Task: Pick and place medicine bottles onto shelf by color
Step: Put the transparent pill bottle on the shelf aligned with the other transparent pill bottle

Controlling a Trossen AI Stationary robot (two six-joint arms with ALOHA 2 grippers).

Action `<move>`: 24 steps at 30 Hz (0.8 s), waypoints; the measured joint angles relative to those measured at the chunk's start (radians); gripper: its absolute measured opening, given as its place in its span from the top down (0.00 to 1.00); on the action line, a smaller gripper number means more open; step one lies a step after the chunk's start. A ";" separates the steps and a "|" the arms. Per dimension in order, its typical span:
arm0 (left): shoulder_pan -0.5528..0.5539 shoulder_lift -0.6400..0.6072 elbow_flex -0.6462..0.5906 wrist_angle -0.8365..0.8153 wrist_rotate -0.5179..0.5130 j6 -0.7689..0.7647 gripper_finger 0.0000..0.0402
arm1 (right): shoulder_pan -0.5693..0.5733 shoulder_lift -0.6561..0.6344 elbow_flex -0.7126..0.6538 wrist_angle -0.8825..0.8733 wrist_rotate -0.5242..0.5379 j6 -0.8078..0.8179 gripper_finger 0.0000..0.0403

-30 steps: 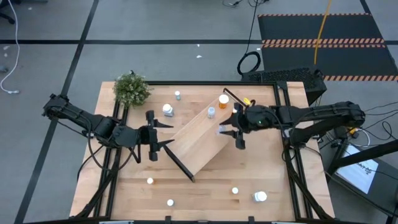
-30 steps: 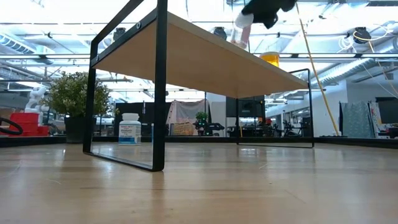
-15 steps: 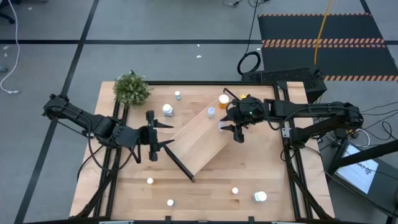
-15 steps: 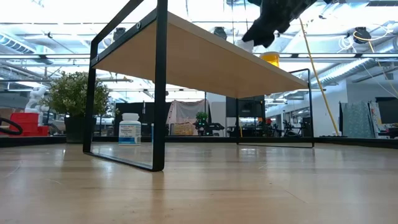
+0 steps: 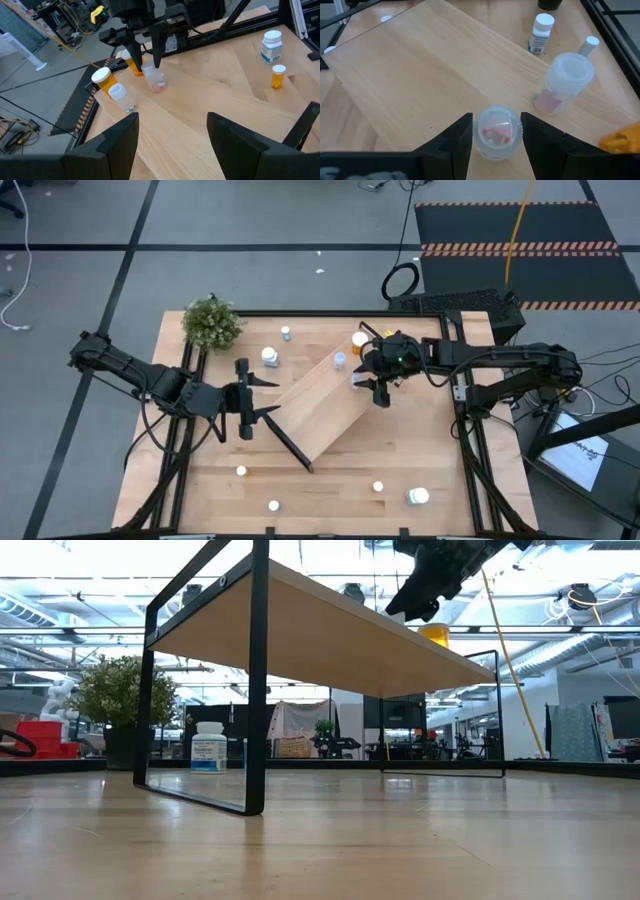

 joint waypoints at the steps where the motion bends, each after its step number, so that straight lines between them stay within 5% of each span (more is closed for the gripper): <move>1: 0.000 0.000 0.000 0.000 0.000 0.000 0.41 | 0.000 0.000 0.000 0.000 0.000 -0.003 0.60; 24: 0.000 0.000 0.000 0.000 0.000 0.000 0.41 | 0.000 0.000 0.000 -0.015 0.007 -0.047 0.52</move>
